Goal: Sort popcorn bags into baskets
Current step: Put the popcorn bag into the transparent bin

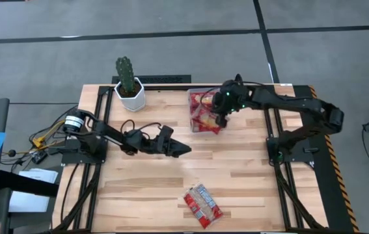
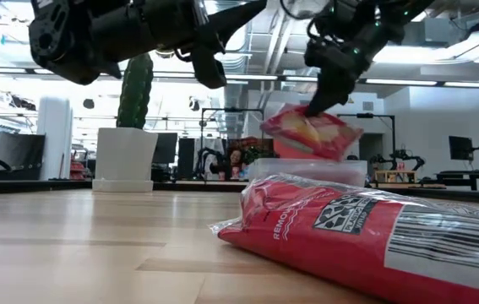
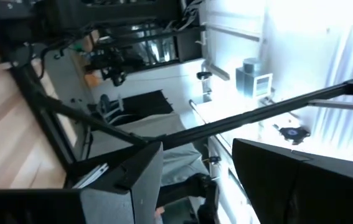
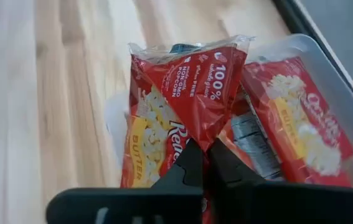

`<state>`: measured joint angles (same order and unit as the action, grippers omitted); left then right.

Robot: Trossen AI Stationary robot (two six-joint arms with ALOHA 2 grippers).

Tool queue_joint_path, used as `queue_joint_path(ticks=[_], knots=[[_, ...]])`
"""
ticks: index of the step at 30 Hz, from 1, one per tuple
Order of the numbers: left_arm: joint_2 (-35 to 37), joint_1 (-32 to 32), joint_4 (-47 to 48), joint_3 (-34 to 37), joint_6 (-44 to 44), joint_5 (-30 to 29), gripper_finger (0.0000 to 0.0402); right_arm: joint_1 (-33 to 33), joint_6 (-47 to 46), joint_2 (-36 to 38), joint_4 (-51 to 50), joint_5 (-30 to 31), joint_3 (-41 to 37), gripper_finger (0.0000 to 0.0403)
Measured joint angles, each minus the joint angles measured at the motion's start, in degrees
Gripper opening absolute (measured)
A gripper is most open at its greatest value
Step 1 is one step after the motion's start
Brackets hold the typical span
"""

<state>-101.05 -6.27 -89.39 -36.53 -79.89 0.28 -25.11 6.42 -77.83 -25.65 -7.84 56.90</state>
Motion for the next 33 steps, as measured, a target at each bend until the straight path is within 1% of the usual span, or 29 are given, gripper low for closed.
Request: queue_joint_path(ticks=[3, 6, 8, 11, 16, 19, 23, 25, 30, 33], knots=[[0.62, 1.28, 0.02, -0.03, -0.97, 1.42, 0.0185, -2.14, 7.93, -0.33, -2.02, -1.29, 0.86, 0.0007], [0.99, 2.28, 0.13, -0.09, -1.30, 2.21, 0.0185, -2.29, 14.50, -1.45, -2.55, -1.34, 2.68, 0.0007], [1.16, 2.95, -0.06, -0.09, -1.37, 2.88, 0.0185, -2.42, 18.23, -1.65, -5.15, -1.18, 3.67, 0.0007], [1.18, 4.15, 0.01, -0.11, -2.28, 5.50, 0.0185, -1.59, 21.53, -3.97, -4.41, -1.17, 6.12, 0.0007], [1.18, 6.38, 0.02, -0.09, -3.23, 8.10, 0.0185, -0.62, 26.75, -9.67, -10.40, -1.33, 9.92, 0.0008], [1.18, 7.23, 0.03, -0.09, -3.40, 10.57, 0.0185, 0.45, 29.42, -12.98, -12.06, -1.35, 11.23, 0.0022], [1.18, 7.89, 0.56, -0.09, -3.44, 13.05, 0.0185, 1.73, 31.92, -16.38, -12.35, -0.86, 12.54, 0.0061], [1.18, 8.40, 1.36, -0.09, -3.47, 14.05, 0.0185, 1.87, 32.22, -17.77, -12.98, 0.86, 13.78, 0.0087], [1.17, 10.43, 3.53, -0.07, -4.16, 16.64, 0.0185, 2.14, 33.28, -20.17, -15.07, 6.71, 18.07, 0.0173], [1.14, 12.10, 3.53, -0.06, -3.59, 20.53, 0.0185, 1.74, 32.44, -19.95, -17.11, 9.25, 21.57, 0.0225]])
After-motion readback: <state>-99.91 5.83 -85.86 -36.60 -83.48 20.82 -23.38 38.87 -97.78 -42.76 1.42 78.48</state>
